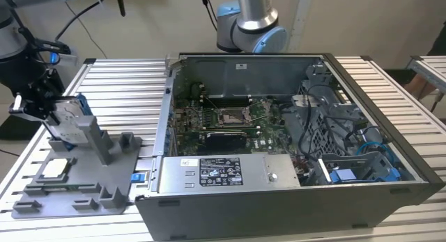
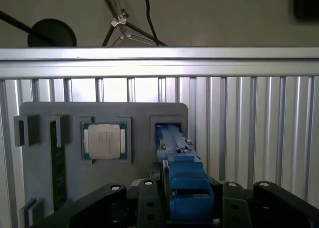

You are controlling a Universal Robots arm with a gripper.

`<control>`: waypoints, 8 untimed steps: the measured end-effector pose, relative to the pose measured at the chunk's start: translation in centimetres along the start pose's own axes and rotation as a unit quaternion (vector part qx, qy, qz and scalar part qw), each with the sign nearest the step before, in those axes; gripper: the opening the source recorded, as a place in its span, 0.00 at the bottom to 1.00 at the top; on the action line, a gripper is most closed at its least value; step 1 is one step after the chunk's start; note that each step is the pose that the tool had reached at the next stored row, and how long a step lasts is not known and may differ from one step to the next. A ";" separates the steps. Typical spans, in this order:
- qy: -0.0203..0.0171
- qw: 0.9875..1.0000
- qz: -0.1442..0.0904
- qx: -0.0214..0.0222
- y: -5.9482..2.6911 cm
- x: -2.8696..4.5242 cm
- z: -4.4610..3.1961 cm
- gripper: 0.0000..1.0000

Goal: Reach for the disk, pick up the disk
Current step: 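Pick up the disk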

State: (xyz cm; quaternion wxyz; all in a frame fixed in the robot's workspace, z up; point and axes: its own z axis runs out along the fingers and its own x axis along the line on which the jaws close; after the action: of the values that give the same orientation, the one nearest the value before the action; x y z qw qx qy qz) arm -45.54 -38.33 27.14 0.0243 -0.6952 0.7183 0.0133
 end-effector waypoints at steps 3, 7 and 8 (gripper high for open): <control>0.002 1.000 0.000 0.000 0.00 -0.02 -0.31 0.00; 0.004 1.000 0.000 0.000 -0.01 -0.04 -0.70 0.00; 0.005 1.000 0.000 0.000 -0.01 -0.04 -0.79 0.00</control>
State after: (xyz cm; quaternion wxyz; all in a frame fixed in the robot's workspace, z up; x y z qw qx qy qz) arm -45.54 -38.33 27.94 0.0212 -0.6953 0.7183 0.0101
